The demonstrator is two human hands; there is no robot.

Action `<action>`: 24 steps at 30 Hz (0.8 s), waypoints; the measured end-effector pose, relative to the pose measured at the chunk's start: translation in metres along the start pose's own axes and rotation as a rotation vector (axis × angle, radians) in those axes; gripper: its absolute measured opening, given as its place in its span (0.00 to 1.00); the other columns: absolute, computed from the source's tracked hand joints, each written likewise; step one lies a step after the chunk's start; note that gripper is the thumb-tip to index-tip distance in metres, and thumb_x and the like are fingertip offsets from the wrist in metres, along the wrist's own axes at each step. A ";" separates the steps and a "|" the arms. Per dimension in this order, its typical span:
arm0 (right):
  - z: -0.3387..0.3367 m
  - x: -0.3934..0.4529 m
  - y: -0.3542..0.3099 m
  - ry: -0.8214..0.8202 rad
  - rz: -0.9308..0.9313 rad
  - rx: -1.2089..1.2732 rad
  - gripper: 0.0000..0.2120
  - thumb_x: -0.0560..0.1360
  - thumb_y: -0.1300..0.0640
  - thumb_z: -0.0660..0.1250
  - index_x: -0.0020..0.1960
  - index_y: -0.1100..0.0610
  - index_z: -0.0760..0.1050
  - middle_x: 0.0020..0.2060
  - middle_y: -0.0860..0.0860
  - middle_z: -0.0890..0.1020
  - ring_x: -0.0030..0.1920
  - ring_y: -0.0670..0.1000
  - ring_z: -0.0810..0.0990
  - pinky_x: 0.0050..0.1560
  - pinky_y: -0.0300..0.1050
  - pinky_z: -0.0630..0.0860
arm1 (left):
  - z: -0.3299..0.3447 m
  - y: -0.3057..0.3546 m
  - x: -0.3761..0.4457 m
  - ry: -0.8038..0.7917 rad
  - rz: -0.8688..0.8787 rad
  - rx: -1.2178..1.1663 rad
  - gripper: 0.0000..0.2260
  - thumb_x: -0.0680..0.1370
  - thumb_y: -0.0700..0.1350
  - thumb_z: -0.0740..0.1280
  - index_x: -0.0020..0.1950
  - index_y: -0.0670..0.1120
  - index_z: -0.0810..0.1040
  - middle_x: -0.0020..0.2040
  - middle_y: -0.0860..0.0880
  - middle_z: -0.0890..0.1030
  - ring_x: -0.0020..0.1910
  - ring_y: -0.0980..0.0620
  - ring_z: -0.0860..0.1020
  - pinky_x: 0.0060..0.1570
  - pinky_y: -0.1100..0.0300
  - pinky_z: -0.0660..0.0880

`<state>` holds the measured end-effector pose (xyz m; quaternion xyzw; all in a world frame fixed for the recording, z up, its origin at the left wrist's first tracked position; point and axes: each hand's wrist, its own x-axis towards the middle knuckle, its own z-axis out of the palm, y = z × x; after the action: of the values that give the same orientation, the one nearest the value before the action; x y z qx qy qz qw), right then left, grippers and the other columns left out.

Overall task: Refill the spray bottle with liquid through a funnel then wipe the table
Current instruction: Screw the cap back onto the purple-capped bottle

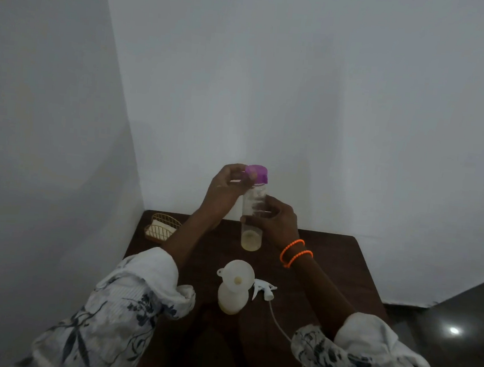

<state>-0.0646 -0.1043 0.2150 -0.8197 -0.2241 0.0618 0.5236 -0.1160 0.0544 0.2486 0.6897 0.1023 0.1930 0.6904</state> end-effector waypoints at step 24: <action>0.022 0.019 0.006 -0.133 -0.014 0.068 0.20 0.60 0.50 0.81 0.50 0.44 0.80 0.47 0.45 0.86 0.50 0.45 0.85 0.54 0.51 0.83 | -0.011 -0.016 0.010 -0.087 -0.031 0.061 0.23 0.77 0.58 0.71 0.70 0.49 0.77 0.60 0.53 0.83 0.59 0.58 0.81 0.60 0.61 0.77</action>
<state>-0.0533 -0.0799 0.2024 -0.7940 -0.2618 0.1201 0.5353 -0.1092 0.0687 0.2341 0.7163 0.0887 0.1491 0.6758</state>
